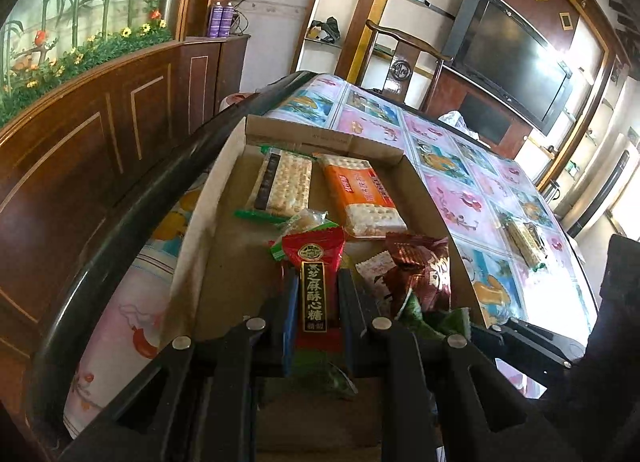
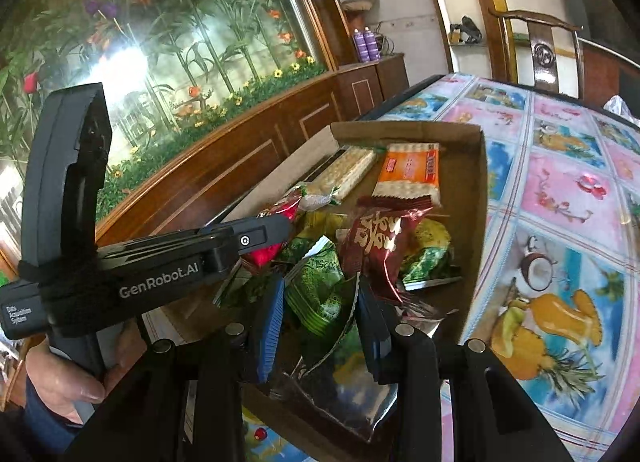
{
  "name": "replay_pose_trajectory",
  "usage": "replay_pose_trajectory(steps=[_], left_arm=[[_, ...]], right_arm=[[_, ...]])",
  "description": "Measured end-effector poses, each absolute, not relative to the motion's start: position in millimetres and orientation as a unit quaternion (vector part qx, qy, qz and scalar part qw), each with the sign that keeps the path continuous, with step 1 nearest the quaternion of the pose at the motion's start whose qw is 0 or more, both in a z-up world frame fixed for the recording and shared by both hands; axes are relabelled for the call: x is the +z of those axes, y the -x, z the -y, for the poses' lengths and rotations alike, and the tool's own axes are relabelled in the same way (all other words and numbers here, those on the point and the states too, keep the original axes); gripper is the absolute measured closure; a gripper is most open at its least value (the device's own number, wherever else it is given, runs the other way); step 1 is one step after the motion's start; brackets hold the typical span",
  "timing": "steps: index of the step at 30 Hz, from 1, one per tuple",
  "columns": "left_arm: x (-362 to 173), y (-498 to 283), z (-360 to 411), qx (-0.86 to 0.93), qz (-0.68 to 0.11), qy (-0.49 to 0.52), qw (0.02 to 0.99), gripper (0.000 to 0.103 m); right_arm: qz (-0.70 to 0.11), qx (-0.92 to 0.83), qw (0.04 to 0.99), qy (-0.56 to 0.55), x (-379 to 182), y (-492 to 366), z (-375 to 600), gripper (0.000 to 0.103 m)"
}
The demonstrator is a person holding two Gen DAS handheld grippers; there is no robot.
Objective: Organize snacks
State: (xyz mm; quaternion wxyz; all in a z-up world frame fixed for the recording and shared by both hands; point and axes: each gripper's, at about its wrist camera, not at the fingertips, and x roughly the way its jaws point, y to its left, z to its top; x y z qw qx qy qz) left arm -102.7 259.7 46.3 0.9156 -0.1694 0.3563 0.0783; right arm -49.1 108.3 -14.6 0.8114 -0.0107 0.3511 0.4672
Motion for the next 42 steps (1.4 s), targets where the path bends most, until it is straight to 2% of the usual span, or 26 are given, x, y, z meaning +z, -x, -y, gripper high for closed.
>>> replay_pose_trajectory(steps=[27,29,32,42], left_arm=[[46.4,98.0,-256.3,0.083,-0.358,0.157,0.917,0.084],[46.7,97.9,-256.3,0.082,-0.358,0.156,0.917,0.081],[49.7,100.0,-255.5,0.083,-0.354,0.155,0.919,0.071],[62.6,105.3,-249.6,0.087,-0.345,0.15,0.923,0.064]], right_arm=[[-0.364,0.478,0.799,0.023,-18.1,47.4,-117.3,0.061],[-0.363,0.478,0.8,0.02,-17.5,47.1,-115.3,0.06],[-0.36,0.48,0.8,0.013,-15.5,47.5,-110.2,0.059],[-0.336,0.483,0.809,-0.015,-2.4,49.6,-85.9,0.059]])
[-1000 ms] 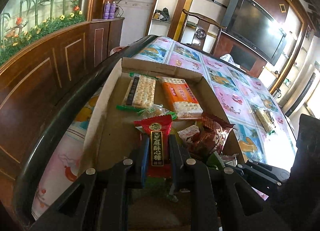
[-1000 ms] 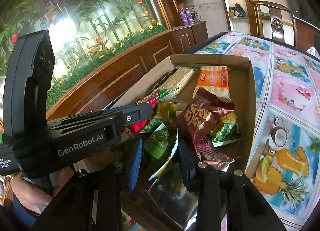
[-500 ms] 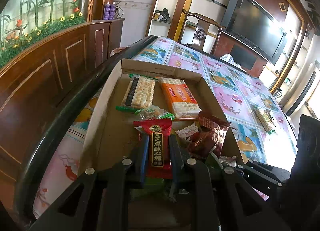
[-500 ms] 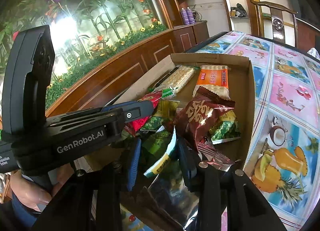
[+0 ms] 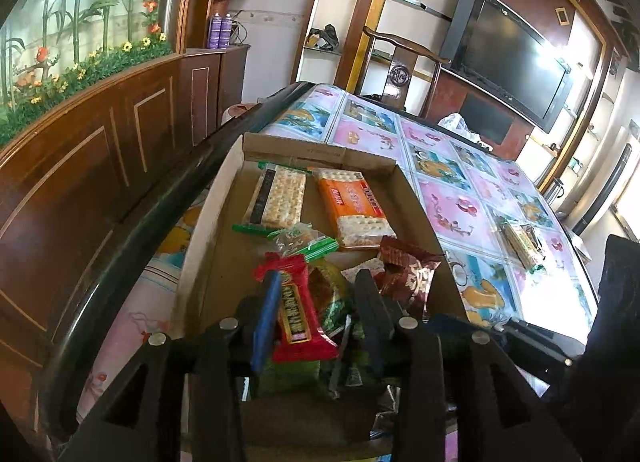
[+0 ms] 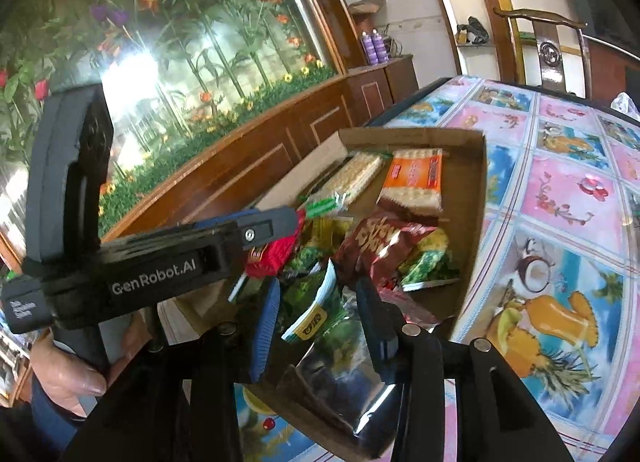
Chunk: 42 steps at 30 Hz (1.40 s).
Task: Organize snacks
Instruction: 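Lower both packets into the box and open both grippers, then grasp the Weidan cracker pack with the left gripper while the right grasps a silver foil bag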
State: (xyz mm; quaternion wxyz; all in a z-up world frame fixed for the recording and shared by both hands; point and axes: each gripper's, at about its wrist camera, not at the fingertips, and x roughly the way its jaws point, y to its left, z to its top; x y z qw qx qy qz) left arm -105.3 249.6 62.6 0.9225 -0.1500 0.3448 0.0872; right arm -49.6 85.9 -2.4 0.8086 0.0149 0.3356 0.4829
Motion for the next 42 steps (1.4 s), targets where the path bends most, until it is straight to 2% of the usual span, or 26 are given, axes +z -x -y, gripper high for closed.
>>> replay_pose_trajectory(steps=[11,22,26,31,38,42], left_arm=[[80.7,101.6,-222.2,0.066,-0.339,0.138,0.928,0.06],[100.0,75.3,-137.9,-0.016,-0.347,0.095,0.933,0.056],[99.3,59.0,-103.5,-0.055,-0.366,0.09,0.925,0.053],[93.9,25.5,-62.4,-0.085,-0.4,0.086,0.909,0.052],[75.9,-50.9,-24.2,-0.091,-0.455,0.113,0.879,0.039],[56.0,-96.2,-1.9,-0.078,-0.494,0.12,0.858,0.037]], right_arm=[[-0.327,0.44,0.832,-0.08,11.0,19.1,-34.3,0.059],[-0.334,0.348,0.861,-0.163,15.9,-30.4,62.0,0.058],[-0.342,0.295,0.872,-0.19,12.7,-50.6,108.7,0.052],[-0.353,0.225,0.878,-0.233,6.3,-72.7,170.4,0.052],[-0.353,0.147,0.881,-0.279,3.5,-82.9,239.0,0.049],[-0.355,0.143,0.868,-0.316,0.8,-81.1,257.1,0.049]])
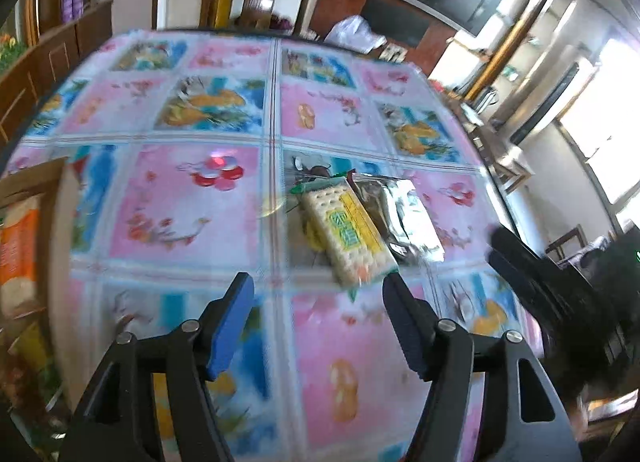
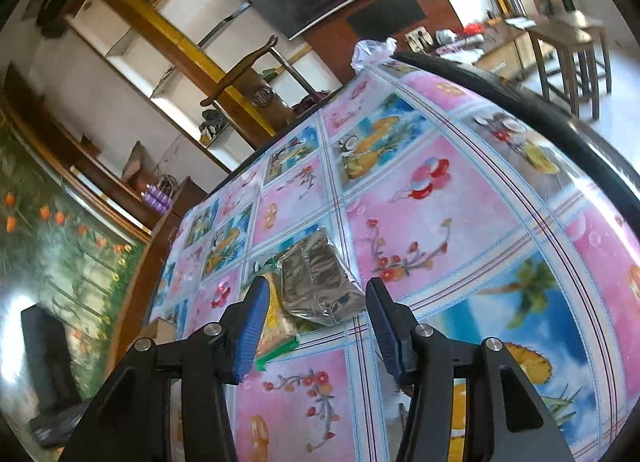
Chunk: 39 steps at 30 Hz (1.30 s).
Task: Organize snacks
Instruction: 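Grasp the Weidan cracker pack with the left gripper while the right grasps a silver foil bag, then lift the cracker pack and silver foil bag and carry both toward the box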
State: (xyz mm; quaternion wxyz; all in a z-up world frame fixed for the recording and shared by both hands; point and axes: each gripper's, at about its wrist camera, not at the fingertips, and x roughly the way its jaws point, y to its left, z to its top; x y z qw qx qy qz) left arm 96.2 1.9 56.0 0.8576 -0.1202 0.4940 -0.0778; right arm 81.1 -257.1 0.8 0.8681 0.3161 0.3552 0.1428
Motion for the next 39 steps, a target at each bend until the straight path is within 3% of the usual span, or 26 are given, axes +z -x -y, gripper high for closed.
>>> replay_pose_trajectory(steps=[14,16,21,27,31,39], left_arm=[[20.3,-163.3,52.3,-0.031,-0.514,0.08,0.854,0.033],[20.0,-161.5,47.8,-0.029,-0.508,0.077,0.857,0.035],[15.8,-146.7,20.5,-0.025,-0.501,0.079,0.862,0.057],[14.2,-97.2,-6.3,-0.026,-0.489,0.06,0.87,0.058],[11.9,-61.9,-12.7,-0.03,-0.461,0.032,0.886,0.058],[10.1,-57.8,-18.0,-0.047,-0.44,0.027,0.896,0.058]], right_arm=[[-0.342,0.138,0.87,-0.327,6.5,-76.5,266.9,0.048],[-0.342,0.136,0.871,-0.325,7.1,-76.2,266.5,0.048],[-0.345,0.128,0.875,-0.315,6.3,-77.5,263.7,0.048],[-0.352,0.117,0.888,-0.271,5.7,-81.5,251.3,0.045],[-0.361,0.125,0.899,-0.215,3.9,-90.5,228.1,0.038],[-0.4,0.134,0.895,-0.141,-13.6,-129.2,187.5,0.033]])
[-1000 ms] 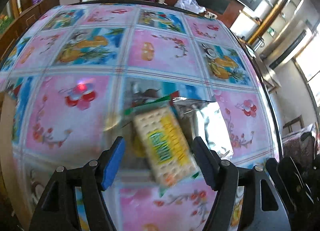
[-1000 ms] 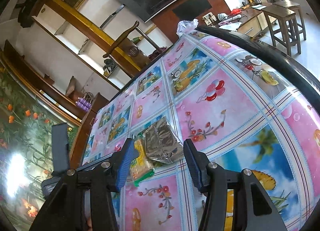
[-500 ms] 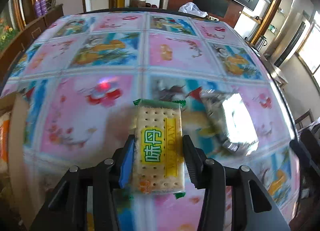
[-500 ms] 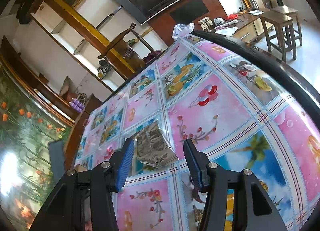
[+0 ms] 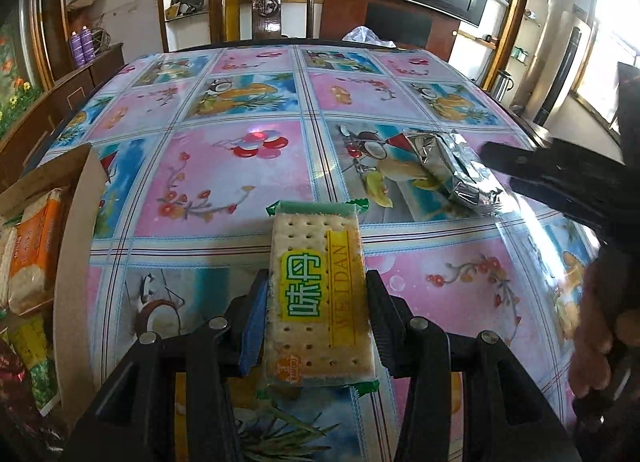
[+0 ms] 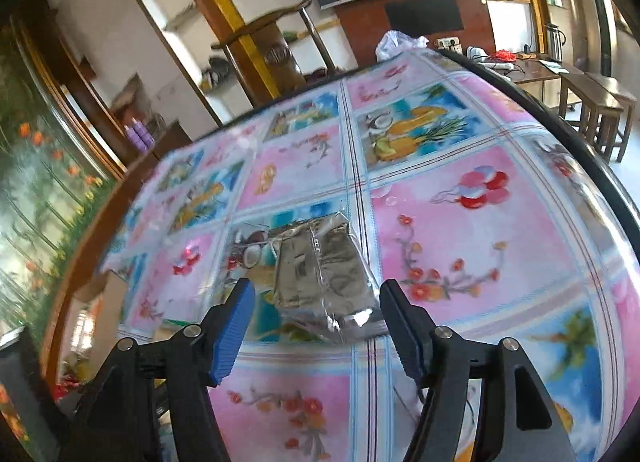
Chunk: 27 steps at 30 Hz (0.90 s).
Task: Organize snacks
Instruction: 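Lift the cracker pack and silver foil bag and carry both toward the box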
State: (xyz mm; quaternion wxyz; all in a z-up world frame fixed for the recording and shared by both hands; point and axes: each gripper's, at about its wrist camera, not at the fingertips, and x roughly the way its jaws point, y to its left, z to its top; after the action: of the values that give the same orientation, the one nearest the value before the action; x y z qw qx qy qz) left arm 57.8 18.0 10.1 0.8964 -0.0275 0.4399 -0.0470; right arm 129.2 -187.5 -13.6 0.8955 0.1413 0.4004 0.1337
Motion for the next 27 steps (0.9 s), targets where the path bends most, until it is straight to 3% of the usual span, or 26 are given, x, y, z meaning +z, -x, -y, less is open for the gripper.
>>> replay_pose_trajectory(steps=[3,8,10,12,27], left_arm=[[10.5,-56.1,-19.1,-0.051,-0.441,0.032,0.895,0.058],[10.7,-55.9,-19.2,-0.052,-0.441,0.029,0.895,0.058],[11.0,-56.0,-19.2,-0.052,-0.441,0.03,0.895,0.058],[9.9,-56.2,-19.6,-0.051,-0.441,0.029,0.896,0.058],[11.5,-54.9,-22.7,-0.041,-0.433,0.028,0.9,0.059]], right_arm=[[-0.405,0.138,0.897,-0.109,-14.3,-144.2,174.4,0.024],[-0.425,0.116,0.897,-0.044,-29.2,-156.5,152.0,0.023],[-0.418,0.109,0.902,-0.003,-30.9,-152.2,144.2,0.027],[-0.415,0.107,0.904,-0.001,-30.3,-148.5,146.6,0.04],[-0.396,0.149,0.906,0.004,-14.1,-76.3,127.4,0.04]])
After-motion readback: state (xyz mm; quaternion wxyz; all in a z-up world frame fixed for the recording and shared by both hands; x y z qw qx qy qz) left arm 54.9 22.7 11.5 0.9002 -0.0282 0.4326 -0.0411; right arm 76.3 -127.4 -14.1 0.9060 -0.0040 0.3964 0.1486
